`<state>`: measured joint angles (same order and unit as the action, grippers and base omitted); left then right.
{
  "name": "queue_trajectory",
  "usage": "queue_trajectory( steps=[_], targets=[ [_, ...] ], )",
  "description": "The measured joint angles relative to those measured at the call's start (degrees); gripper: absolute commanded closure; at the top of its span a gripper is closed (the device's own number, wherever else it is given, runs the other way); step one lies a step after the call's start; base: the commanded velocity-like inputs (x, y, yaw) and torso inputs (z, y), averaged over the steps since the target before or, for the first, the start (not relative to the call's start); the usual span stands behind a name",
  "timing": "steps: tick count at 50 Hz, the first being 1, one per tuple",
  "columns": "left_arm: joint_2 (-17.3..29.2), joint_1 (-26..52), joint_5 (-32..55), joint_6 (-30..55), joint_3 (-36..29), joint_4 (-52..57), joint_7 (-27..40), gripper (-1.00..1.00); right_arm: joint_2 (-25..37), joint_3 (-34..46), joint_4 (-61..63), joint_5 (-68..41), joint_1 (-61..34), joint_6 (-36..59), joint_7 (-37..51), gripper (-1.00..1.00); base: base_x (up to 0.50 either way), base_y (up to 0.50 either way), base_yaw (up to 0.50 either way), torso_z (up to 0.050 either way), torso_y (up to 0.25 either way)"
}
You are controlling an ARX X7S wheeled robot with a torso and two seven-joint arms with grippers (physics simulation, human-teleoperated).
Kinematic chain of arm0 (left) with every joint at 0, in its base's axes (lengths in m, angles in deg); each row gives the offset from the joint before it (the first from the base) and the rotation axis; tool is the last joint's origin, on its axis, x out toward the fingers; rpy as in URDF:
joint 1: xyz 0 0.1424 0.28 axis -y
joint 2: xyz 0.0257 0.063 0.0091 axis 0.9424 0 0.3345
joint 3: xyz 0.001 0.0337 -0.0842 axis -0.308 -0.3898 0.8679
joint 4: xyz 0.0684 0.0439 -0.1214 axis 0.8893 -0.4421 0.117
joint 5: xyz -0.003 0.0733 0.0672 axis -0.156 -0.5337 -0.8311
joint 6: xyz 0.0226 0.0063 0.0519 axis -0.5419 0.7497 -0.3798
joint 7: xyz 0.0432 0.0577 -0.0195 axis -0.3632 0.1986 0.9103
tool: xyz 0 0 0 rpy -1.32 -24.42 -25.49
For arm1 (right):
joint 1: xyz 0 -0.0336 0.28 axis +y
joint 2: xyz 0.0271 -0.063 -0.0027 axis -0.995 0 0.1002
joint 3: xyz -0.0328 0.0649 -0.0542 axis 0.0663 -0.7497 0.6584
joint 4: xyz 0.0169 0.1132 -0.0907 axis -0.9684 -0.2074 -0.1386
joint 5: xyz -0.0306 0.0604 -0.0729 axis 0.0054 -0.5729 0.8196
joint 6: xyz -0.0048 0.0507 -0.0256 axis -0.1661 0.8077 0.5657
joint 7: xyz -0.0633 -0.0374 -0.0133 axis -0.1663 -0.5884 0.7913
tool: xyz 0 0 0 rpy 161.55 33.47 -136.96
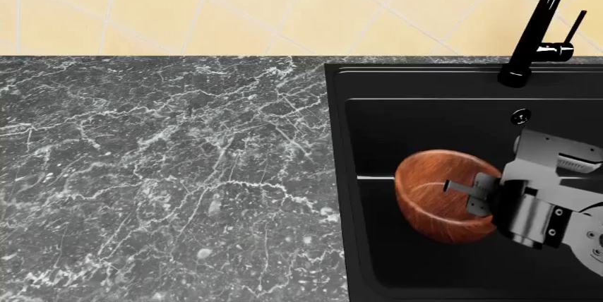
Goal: Move the fresh-baked cupcake off the tray onto the counter, and place the bowl used for mixing into the sink.
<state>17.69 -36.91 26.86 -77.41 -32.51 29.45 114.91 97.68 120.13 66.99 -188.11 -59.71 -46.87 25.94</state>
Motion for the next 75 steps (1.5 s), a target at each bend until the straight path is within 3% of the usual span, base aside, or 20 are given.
queue_trajectory(
  steps=[7,8,37,48,75],
  targets=[
    [0.1,0.0,-0.1,-0.1,-0.1,0.0,0.1,-1.00,-0.2,0.4,-0.3,0.0,-0.1,0.6,-0.3,1.00,0.00,0.00,0.00,0.000,0.000],
    [0.1,0.0,-0.1,-0.1,-0.1,0.0,0.1,-1.00,-0.2,0.4,-0.4,0.0,-0.1,0.7,-0.4,-1.00,0.00,0.00,0.00,0.000,0.000],
    [0.4,-0.3,-0.3,-0.6,-0.3,-0.1,0.2,-1.00,0.9,-0.8,2.2,-1.2,-2.9,2.9,-0.2,-1.00,0.00,0.00,0.00,0.000,0.000],
    [0.6,-0.2,-0.4,-0.6,-0.5,-0.2,0.4,-1.00,1.2,-2.2,6.6,-2.7,-9.7,6.3,1.7,-1.00,0.00,0.00,0.00,0.000,0.000],
    [0.6,-0.8,-0.6,-1.4,-0.5,-0.2,0.2,-1.00,-4.9,-0.2,16.2,-6.4,-28.3,18.8,8.5,-1.00,0.00,0.00,0.00,0.000,0.000]
  ],
)
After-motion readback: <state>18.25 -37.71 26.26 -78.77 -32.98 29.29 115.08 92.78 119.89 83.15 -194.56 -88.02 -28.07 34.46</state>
